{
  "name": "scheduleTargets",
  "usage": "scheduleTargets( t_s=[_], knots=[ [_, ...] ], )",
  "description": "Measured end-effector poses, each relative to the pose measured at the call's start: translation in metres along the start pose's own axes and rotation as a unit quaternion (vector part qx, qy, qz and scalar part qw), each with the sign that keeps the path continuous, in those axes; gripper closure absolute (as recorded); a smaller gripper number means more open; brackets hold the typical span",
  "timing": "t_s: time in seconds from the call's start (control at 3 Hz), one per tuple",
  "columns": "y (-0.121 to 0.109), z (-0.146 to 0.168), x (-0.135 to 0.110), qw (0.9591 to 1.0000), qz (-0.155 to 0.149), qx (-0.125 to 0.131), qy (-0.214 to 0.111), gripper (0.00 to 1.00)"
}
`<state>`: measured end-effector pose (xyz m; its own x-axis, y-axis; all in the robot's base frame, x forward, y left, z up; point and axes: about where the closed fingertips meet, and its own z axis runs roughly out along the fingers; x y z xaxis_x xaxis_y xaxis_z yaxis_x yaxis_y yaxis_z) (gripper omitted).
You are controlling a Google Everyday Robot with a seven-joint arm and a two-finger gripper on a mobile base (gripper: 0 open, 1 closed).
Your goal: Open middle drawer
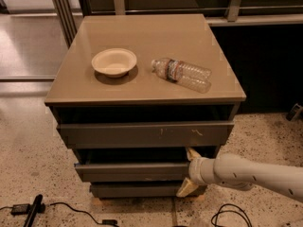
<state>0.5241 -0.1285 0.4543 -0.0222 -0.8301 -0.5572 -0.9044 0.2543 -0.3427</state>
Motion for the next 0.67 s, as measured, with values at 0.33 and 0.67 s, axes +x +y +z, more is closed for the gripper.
scheduleTargets(
  t_s=[0.33, 0.67],
  knots=[
    [-0.003, 0.003, 0.000, 0.9999, 0.005, -0.001, -0.014, 0.00],
    [-0.016, 0.013, 0.003, 0.9984, 0.016, -0.004, -0.053, 0.00]
  ],
)
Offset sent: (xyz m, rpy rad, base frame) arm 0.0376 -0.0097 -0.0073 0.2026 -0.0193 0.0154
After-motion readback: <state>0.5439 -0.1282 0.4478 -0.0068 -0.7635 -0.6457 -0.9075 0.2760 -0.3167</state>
